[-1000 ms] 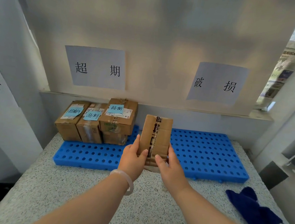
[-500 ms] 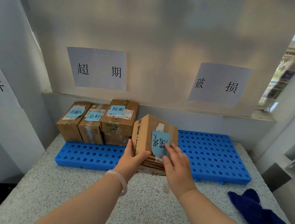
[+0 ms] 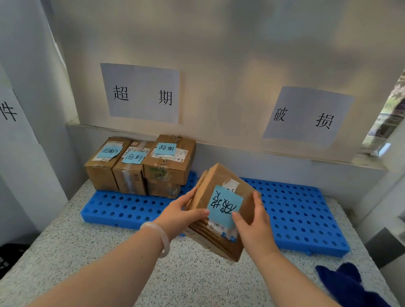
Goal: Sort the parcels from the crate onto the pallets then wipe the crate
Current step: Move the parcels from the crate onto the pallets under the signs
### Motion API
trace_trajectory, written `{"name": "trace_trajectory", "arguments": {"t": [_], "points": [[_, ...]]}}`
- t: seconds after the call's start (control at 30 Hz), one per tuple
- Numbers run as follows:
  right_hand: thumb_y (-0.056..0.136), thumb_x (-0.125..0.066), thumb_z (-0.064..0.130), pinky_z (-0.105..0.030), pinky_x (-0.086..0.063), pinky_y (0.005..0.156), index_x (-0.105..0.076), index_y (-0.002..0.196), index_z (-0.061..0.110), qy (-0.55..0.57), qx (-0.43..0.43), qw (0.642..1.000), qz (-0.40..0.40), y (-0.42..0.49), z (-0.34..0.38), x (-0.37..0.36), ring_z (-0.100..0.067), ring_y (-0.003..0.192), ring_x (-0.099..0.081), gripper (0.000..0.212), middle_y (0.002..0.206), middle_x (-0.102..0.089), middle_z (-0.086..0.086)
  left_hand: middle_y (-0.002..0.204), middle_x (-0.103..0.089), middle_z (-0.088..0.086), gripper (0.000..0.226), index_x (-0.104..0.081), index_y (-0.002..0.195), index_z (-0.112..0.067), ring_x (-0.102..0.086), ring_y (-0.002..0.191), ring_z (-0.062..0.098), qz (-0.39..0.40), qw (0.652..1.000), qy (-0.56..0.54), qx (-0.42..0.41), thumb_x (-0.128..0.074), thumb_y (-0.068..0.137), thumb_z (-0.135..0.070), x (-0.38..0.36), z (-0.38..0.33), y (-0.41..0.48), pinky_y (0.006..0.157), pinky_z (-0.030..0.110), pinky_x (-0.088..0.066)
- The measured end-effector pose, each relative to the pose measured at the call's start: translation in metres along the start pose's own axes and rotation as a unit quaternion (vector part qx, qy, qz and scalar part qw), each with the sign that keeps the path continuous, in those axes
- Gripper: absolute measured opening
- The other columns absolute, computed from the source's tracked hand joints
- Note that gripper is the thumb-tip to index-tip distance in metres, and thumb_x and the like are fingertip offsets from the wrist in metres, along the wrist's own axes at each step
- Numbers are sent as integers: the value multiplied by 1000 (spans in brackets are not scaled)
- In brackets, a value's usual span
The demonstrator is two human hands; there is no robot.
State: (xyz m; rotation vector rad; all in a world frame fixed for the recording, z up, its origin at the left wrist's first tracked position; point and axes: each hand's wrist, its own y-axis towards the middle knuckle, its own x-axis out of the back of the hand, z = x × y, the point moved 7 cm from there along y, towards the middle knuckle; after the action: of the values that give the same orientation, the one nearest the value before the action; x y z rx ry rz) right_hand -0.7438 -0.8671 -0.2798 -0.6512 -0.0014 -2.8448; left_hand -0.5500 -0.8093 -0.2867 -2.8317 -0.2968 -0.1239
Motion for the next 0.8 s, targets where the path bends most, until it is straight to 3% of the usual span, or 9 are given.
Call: {"name": "trace_trajectory", "arguments": {"t": [0.07,0.17,0.3,0.37,0.47,0.53,0.6,0.7,0.8], "points": [[87,-69,45,-48,-28,116,-4,154,41,-108,3,994,0,4,0,6,-24,147,-17,93,162,-8,-2,118,-58,-10,76,-37,147,-39,-67,96,13,17,998,65,2,-76,83,-23,5,-5,1,71,20,-55],[81,-70,55,-49,-13,121,-2,154,44,-275,74,958,36,8,15,7,-23,151,3,100,163,13,6,130,-47,-5,87,-35,147,-44,-60,108,17,47,974,224,-5,-80,72,-38,8,-11,4,90,36,-56],[81,-69,57,-45,1,123,-12,153,44,-419,180,881,130,10,34,-11,-16,151,8,93,164,3,10,128,-41,-4,82,-33,147,-45,-51,113,16,102,916,388,-16,-75,77,-42,-3,-23,3,98,39,-50],[78,-71,59,-47,-2,123,-16,152,44,-463,211,845,165,8,40,-18,-17,151,1,93,164,-6,9,127,-41,-6,80,-30,148,-47,-48,115,15,129,889,439,-23,-73,80,-41,-11,-28,1,100,38,-48],[73,-76,57,-46,-24,118,-25,149,42,-474,221,821,228,4,47,-23,-15,140,-28,93,151,-35,12,132,-40,-8,80,-31,148,-46,-42,120,16,168,846,504,-35,-72,80,-44,-20,-28,-3,106,40,-40],[68,-79,58,-43,-31,113,-24,151,40,-477,222,809,263,1,47,-25,-12,132,-35,101,142,-42,14,132,-40,-10,79,-33,146,-47,-41,120,15,191,833,518,-41,-73,77,-46,-26,-26,-4,105,41,-41],[65,-83,55,-40,-35,111,-21,151,42,-450,185,819,303,-1,40,-25,-13,131,-38,106,142,-43,13,132,-41,-13,80,-35,144,-48,-43,120,13,200,829,520,-52,-75,74,-46,-30,-25,-5,104,39,-42],[62,-89,44,-32,-49,97,-35,141,46,-377,138,853,333,-4,30,-25,-8,113,-51,96,123,-50,18,125,-47,-14,74,-43,138,-48,-50,113,12,201,852,482,-46,-79,74,-36,-35,-25,-6,100,38,-48],[58,-90,47,-34,-50,98,-39,141,39,-339,93,884,310,1,18,-19,-9,111,-53,98,125,-50,15,143,-40,-11,79,-37,143,-46,-42,130,16,142,880,446,-79,-78,77,-35,-27,-29,-5,109,43,-42]]}}
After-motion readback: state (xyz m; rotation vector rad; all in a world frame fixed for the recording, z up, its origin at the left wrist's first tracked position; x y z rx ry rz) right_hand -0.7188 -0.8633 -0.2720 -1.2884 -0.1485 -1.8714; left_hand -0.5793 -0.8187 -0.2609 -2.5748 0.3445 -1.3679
